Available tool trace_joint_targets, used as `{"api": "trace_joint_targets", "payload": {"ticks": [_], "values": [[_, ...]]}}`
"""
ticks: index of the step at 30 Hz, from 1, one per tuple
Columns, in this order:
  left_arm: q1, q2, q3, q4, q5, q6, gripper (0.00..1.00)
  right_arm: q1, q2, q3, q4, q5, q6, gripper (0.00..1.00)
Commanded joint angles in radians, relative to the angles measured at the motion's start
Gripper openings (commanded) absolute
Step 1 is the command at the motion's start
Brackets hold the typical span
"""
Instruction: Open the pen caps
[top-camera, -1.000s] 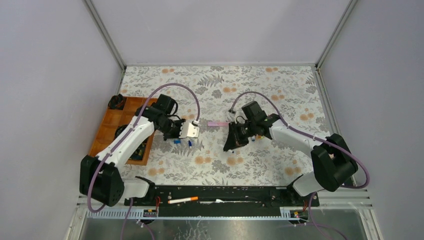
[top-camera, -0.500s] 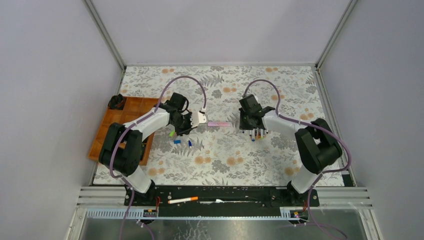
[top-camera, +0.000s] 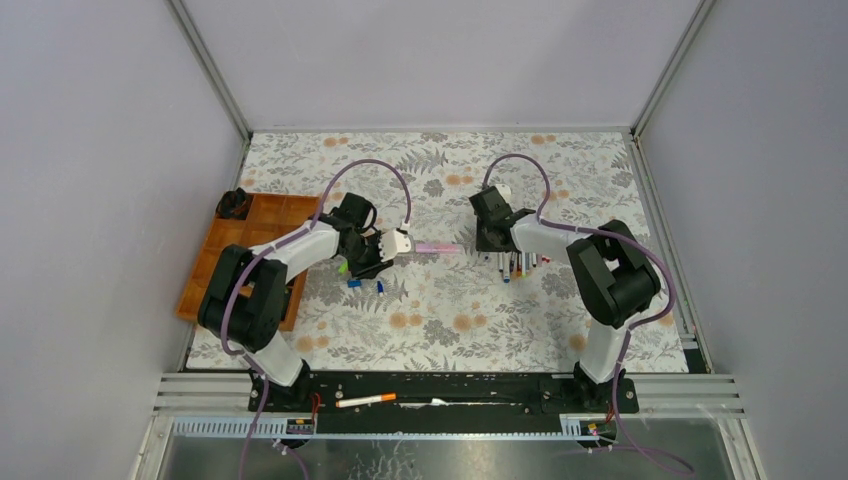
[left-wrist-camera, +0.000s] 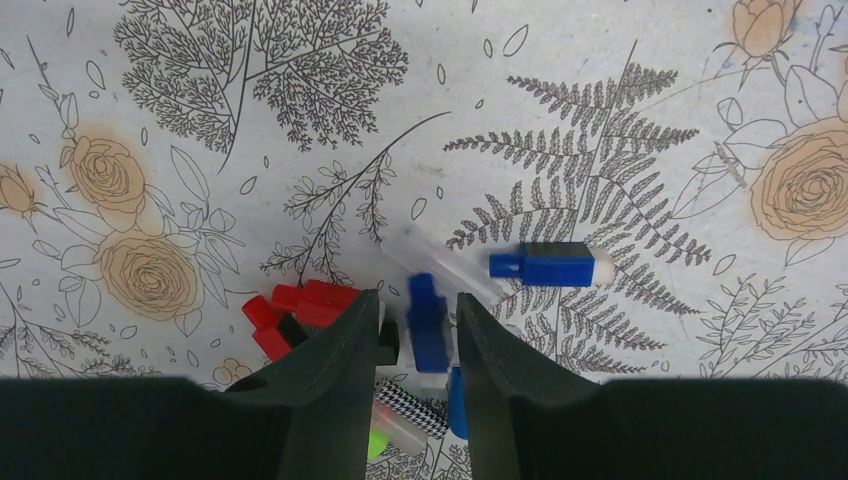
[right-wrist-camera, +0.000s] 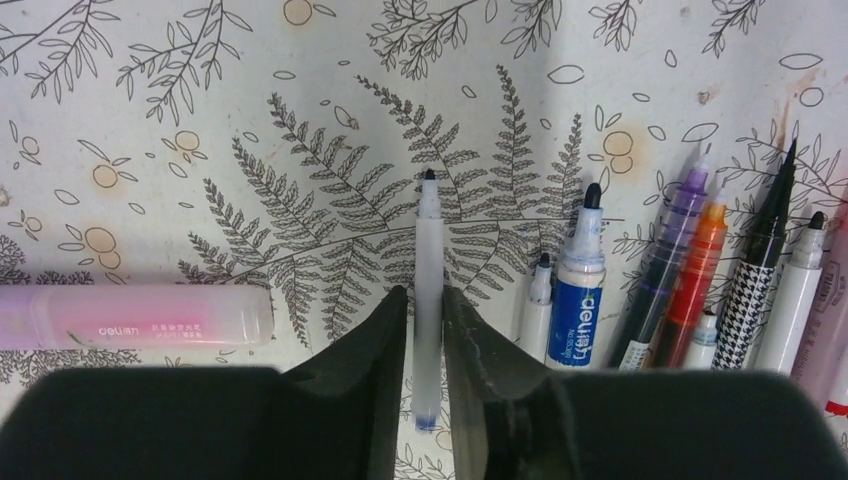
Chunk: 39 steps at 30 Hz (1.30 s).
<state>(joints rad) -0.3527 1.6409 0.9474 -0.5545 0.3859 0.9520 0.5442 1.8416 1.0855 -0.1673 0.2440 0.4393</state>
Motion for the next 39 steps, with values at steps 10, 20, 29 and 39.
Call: {"api": "trace_joint_targets", "payload": {"ticks": [10, 20, 29, 39], "values": [[-0.003, -0.125, 0.117, -0.118, 0.102, -0.085, 0.50, -0.006, 0.016, -0.036, -0.037, 0.113, -0.030, 0.45], [-0.002, -0.241, 0.291, -0.252, 0.120, -0.153, 0.70, -0.004, -0.093, 0.022, -0.082, 0.109, -0.070, 0.44], [0.039, -0.331, 0.334, -0.246, 0.139, -0.217, 0.98, 0.005, -0.010, 0.208, -0.068, -0.289, -0.248, 0.56], [0.097, -0.376, 0.334, -0.265, 0.226, -0.229, 0.99, 0.014, 0.238, 0.474, -0.244, -0.549, -0.556, 0.88]]}}
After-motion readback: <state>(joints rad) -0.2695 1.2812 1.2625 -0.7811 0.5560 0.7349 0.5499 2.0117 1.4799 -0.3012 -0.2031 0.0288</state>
